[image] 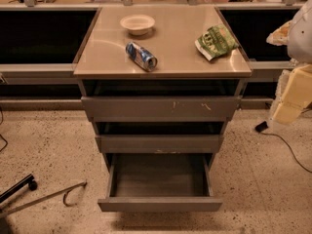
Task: Close bottom drawer
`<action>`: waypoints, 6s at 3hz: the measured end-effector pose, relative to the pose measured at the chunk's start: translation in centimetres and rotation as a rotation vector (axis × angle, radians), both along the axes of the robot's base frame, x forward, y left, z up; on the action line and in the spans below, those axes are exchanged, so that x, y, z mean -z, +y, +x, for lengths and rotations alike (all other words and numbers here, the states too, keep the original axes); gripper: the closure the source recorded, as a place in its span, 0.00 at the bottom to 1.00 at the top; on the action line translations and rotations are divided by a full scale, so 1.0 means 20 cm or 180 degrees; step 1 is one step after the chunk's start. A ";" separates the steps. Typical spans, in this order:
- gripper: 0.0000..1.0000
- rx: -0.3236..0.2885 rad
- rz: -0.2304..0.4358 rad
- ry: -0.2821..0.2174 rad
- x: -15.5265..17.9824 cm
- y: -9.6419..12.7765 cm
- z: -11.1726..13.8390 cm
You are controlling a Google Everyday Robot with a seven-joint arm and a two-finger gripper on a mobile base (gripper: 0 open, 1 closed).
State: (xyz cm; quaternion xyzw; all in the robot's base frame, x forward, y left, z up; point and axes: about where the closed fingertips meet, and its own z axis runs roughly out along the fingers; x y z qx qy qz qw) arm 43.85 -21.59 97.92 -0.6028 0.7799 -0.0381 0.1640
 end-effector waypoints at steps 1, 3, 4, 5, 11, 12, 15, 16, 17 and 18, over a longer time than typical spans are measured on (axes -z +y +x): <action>0.00 0.0000 0.0000 0.0000 0.00 0.00 0.00; 0.00 0.0263 0.0351 0.0166 0.53 0.00 -0.05; 0.00 0.0440 0.0736 0.0469 1.03 0.04 -0.11; 0.00 0.0556 0.1116 0.0768 1.60 0.14 -0.14; 0.00 0.0520 0.1386 0.1370 2.96 0.16 -0.09; 0.00 0.0520 0.1386 0.1371 2.96 0.17 -0.09; 0.00 -0.0068 0.1615 0.1880 3.56 0.60 -0.19; 0.00 -0.0218 0.1662 0.1995 3.69 0.73 -0.24; 0.00 -0.0366 0.1622 0.2050 3.78 0.82 -0.27; 0.00 -0.0453 0.1580 0.1969 3.85 0.88 -0.20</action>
Offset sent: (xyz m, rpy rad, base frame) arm -0.0041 -0.0049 -0.1235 0.0944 0.0465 -0.0869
